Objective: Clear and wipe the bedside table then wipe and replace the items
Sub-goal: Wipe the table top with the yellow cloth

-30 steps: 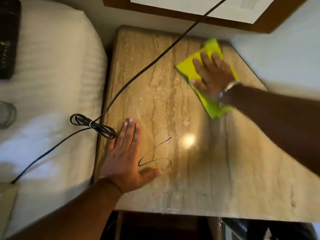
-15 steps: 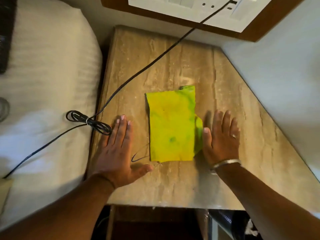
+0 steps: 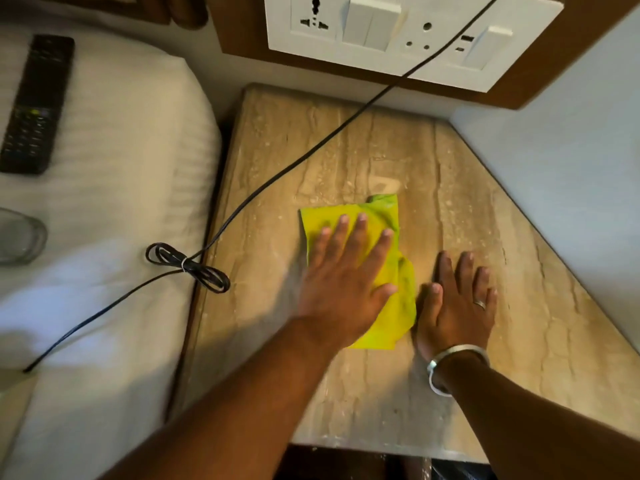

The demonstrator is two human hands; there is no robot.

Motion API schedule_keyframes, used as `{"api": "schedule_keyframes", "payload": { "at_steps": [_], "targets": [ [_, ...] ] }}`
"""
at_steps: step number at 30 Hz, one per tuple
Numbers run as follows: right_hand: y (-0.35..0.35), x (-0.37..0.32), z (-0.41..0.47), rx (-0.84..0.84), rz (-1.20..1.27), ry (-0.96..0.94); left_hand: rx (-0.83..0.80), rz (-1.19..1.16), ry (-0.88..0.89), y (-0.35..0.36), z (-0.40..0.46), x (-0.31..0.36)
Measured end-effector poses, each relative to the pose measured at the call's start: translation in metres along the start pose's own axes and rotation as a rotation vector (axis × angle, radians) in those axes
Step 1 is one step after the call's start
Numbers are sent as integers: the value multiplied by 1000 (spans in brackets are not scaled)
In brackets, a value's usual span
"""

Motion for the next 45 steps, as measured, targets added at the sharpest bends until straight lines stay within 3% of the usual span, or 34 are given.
{"api": "schedule_keyframes", "payload": {
  "at_steps": [2, 5, 6, 10, 12, 16, 18, 20, 21, 22, 23, 25, 27, 30, 33, 37, 38, 40, 42, 43, 45],
  "targets": [
    [-2, 0, 0, -1, -12, 7, -92, 19, 6, 13, 41, 4],
    [-3, -1, 1, -7, -47, 10, -85, 64, 118, 11, 93, -43],
    [-2, -2, 1, -5, -63, 6, -103, 72, 72, 2, 111, -70],
    [-1, -1, 0, -9, -74, -3, -7, 6, -377, -20, 115, -139],
    [-1, -1, 0, -14, -39, -1, 12, 14, -364, -8, 60, -116],
    [-2, -2, -1, -22, -30, -10, -77, 45, -156, 21, -79, -49],
    [-3, -2, 0, -35, -25, -15, -175, 102, 96, 29, -107, -31],
    [-3, -2, 1, -48, -23, -16, -265, 161, 441, 25, -93, -37],
    [-3, -1, 1, -49, -21, -12, -255, 188, 529, 23, -74, -47],
    [-3, -1, 2, -47, -23, -6, -207, 190, 506, 20, -49, -61],
    [-2, -1, 1, -46, -30, -4, -166, 170, 356, 15, -21, -78],
    [-2, 1, 1, -44, -36, -6, -77, 102, -113, 1, 21, -108],
    [-2, 0, 2, -42, -20, -14, -42, 53, -345, 1, 18, -112],
    [-3, -1, 1, -33, -30, -22, -54, 72, -215, 20, -70, -67],
    [-2, -1, 0, -32, -44, -7, -176, 39, -37, 34, -146, -13],
    [-4, -1, 1, -51, -12, -13, -215, 88, 301, 29, -88, -16],
    [-3, -1, 1, -45, -13, -15, -183, 80, 317, 26, -58, -25],
    [-2, -1, 0, -31, -15, -19, -127, 60, 140, 15, 6, -54],
    [-2, -1, 1, -16, 2, -34, -81, 48, -182, -1, 44, -90],
    [-1, 0, 1, -11, 10, -42, -60, 41, -298, -5, 44, -103],
    [0, 1, 1, -2, 9, -47, -38, 16, -363, -4, 8, -113]
  ]
}}
Point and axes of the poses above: each hand's wrist, its own z-axis towards the middle knuckle, its own y-axis out of the palm, x = y × z, the point moved 2 cm from there along z, towards the middle knuckle, and after that the axes turned 10 degrees about -x, right-handed, at the moved point
